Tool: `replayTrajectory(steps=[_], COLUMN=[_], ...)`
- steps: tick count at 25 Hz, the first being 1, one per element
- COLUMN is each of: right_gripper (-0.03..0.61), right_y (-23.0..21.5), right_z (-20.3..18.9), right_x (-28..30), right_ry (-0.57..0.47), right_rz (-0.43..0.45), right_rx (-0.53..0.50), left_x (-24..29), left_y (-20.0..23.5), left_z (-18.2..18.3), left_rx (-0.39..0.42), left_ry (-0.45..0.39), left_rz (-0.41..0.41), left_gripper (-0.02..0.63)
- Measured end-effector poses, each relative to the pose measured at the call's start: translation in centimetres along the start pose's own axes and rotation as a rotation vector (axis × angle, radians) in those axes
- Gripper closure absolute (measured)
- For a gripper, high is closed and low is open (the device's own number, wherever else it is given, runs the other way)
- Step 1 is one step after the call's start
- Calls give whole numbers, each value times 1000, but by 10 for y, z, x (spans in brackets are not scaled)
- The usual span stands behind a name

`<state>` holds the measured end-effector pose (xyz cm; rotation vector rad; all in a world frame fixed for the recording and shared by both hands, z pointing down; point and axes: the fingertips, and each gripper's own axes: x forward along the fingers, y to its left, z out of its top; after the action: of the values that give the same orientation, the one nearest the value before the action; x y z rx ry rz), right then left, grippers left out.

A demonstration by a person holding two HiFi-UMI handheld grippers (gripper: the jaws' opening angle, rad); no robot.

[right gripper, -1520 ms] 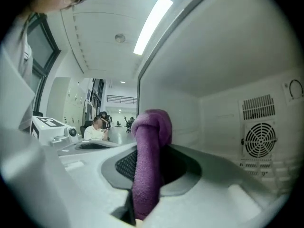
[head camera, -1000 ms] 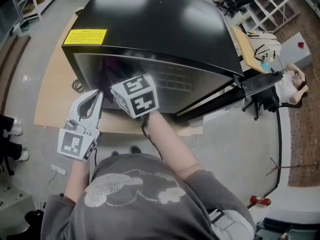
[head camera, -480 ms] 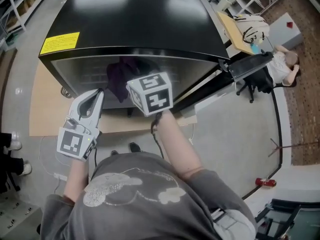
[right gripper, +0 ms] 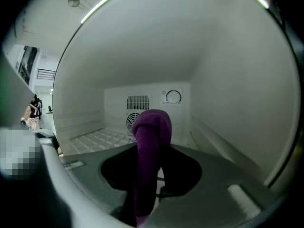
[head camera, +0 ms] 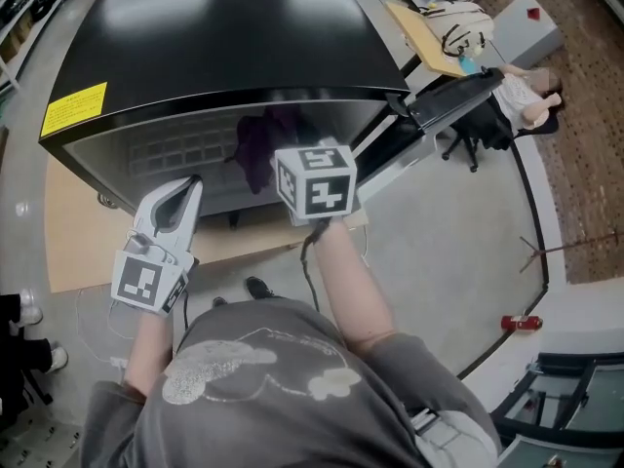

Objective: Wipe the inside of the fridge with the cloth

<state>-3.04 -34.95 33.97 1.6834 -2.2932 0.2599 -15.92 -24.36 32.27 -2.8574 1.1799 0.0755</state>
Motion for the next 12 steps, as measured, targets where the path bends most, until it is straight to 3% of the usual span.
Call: replayTrajectory(steps=[4, 12], right_gripper=[497, 497], right_y=[-18, -32], right_z=[18, 30], right_x=[-1, -2], right_ry=[-90, -162], right_rz=[-95, -194], right_rx=[56, 142], left_x=[4, 7], left_y=[0, 1], left_z=[2, 7], left_rx=[0, 4], left_ry=[-9, -16], left_rz=[-12, -27], left_gripper=[595, 595])
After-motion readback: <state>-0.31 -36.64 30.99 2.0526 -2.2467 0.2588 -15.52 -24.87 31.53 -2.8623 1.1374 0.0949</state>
